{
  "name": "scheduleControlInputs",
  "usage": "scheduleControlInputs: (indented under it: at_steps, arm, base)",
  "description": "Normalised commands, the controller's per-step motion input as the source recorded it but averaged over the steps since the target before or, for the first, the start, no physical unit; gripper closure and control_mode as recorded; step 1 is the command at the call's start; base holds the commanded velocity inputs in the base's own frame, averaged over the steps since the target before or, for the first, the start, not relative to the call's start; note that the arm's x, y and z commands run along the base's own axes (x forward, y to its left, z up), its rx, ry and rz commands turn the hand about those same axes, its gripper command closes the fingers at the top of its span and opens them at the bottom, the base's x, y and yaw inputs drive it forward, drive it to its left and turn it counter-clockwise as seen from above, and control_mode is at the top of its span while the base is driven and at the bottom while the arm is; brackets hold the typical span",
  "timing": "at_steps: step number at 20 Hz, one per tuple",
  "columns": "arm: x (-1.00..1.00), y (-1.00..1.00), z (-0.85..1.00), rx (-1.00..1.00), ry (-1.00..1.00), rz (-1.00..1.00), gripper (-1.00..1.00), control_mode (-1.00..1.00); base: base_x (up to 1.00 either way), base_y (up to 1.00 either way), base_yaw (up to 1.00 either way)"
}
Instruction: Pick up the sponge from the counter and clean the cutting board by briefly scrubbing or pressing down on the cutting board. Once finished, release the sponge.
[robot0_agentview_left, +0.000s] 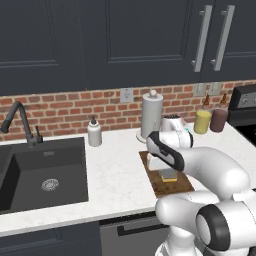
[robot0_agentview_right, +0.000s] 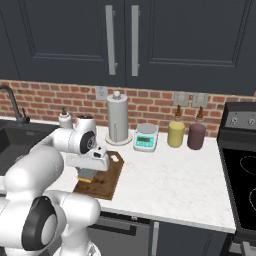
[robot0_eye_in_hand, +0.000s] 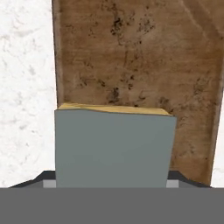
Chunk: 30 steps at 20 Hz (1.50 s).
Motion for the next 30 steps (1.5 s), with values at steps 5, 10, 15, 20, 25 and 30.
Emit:
scheduleControlInputs:
  at_steps: [5, 10, 15, 20, 25, 30]
  arm:
    - [0.06, 0.0, -0.03, 0.02, 0.0, 0.08, 1.0, -1.0]
    - [0.0, 0.18, -0.02, 0.0, -0.02, 0.06, 1.0, -1.0]
    - [0.0, 0.22, -0.29, 0.0, -0.1, 0.04, 1.0, -1.0]
    - [-0.07, 0.24, -0.27, 0.0, -0.18, 0.0, 1.0, -1.0]
    - [-0.05, 0.0, -0.07, 0.0, -0.12, 0.0, 1.0, -1.0]
    - [0.0, -0.01, 0.0, 0.0, -0.02, 0.0, 1.0, -1.0]
  base:
    - [0.0, 0.0, 0.0]
    - [0.0, 0.0, 0.0]
    - [0.0, 0.0, 0.0]
    - [0.0, 0.0, 0.0]
    - [0.0, 0.0, 0.0]
    - [0.0, 0.0, 0.0]
